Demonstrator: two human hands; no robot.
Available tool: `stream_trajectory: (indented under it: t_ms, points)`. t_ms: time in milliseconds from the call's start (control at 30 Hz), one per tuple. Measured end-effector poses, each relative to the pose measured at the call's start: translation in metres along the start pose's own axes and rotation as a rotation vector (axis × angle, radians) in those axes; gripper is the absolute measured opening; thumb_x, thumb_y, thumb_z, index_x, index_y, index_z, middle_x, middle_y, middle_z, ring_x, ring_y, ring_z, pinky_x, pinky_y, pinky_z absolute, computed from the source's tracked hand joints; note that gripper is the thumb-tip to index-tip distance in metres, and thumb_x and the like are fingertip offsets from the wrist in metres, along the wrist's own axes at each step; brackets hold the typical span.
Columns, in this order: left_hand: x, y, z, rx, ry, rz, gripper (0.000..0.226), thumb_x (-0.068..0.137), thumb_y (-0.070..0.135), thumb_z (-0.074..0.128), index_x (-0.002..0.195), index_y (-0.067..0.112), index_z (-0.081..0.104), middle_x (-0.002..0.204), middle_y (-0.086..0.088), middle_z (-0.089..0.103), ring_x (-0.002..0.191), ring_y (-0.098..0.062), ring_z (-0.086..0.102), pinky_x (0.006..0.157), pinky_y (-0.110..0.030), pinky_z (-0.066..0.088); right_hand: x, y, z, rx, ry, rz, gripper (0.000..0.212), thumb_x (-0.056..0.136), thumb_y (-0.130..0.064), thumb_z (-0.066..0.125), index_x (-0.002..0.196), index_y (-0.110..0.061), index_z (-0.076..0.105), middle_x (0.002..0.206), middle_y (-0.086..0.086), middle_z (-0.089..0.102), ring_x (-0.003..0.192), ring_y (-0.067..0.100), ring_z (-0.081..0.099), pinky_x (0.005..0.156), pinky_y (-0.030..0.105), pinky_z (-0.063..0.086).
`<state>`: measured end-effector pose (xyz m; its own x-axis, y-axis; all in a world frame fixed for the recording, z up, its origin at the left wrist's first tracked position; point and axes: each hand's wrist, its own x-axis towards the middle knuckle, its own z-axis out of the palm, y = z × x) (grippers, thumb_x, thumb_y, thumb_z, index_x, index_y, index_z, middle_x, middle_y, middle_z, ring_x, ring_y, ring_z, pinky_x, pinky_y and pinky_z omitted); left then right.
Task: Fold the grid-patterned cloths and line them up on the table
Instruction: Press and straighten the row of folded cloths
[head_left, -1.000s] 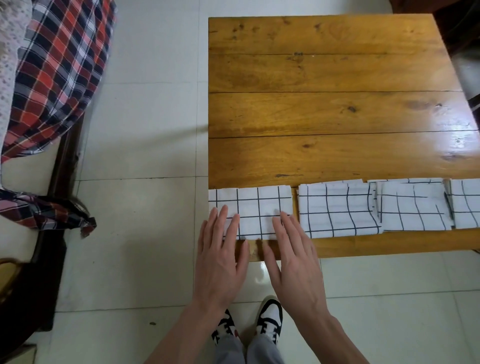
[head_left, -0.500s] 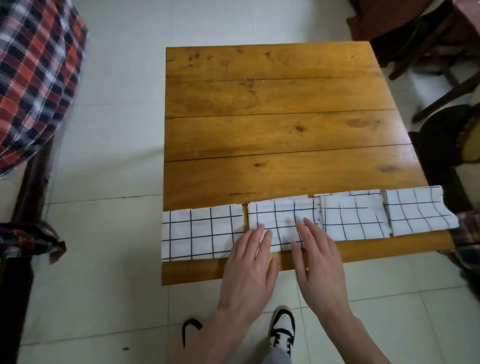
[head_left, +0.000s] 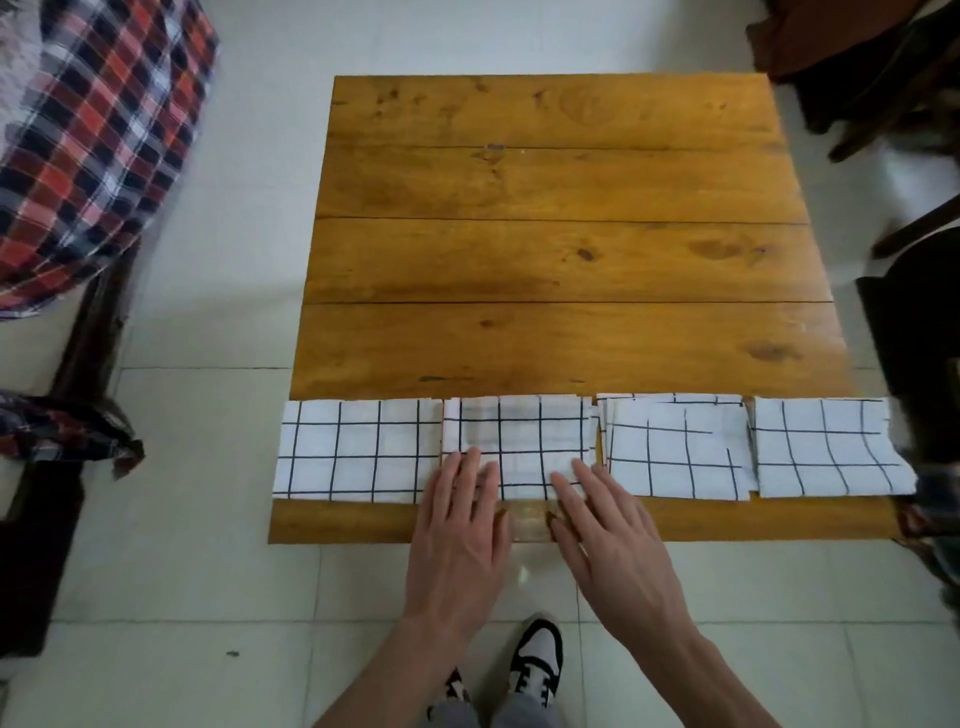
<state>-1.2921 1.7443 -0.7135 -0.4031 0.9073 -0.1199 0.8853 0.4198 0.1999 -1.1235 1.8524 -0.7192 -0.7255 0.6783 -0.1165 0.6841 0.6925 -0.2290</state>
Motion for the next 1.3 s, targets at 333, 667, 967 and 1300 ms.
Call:
stream_trajectory:
  t_ms: [333,667,967,1300]
  points:
    - [-0.001,-0.005,0.004,-0.006,-0.009,-0.02,0.058,0.109,0.04,0.031,0.159,0.013,0.038,0.168,-0.011,0.03,0.159,-0.028,0.019,0.123,-0.052,0.034,0.007,-0.013,0.004,0.026,0.03,0.035,0.057,0.108,-0.048,0.033,0.151,-0.017,0.052,0.158,0.008,0.05,0.148,0.029,0.042,0.115,0.043,0.038]
    - [0.001,-0.003,0.004,-0.005,0.009,0.002,0.057,0.11,0.04,0.032,0.158,0.01,0.039,0.166,-0.013,0.034,0.158,-0.028,0.023,0.123,-0.051,0.033,0.005,-0.018,0.0,0.007,0.056,0.073,0.055,0.109,-0.046,0.035,0.152,-0.016,0.051,0.158,0.007,0.05,0.148,0.027,0.043,0.111,0.046,0.045]
    - [0.011,0.026,-0.03,-0.137,0.135,0.092,0.051,0.11,0.035,0.036,0.155,0.011,0.044,0.162,-0.01,0.042,0.156,-0.025,0.029,0.124,-0.05,0.033,0.004,-0.022,-0.039,0.152,0.185,0.135,0.053,0.11,-0.041,0.04,0.158,-0.017,0.043,0.164,0.003,0.042,0.155,0.02,0.031,0.123,0.044,0.031]
    - [0.033,0.089,-0.037,-0.164,0.121,0.145,0.052,0.11,0.036,0.036,0.156,0.012,0.043,0.162,-0.008,0.042,0.156,-0.022,0.029,0.125,-0.047,0.032,-0.012,0.038,-0.077,0.146,0.231,0.3,0.054,0.11,-0.043,0.038,0.158,-0.019,0.042,0.164,0.003,0.042,0.155,0.021,0.032,0.122,0.049,0.035]
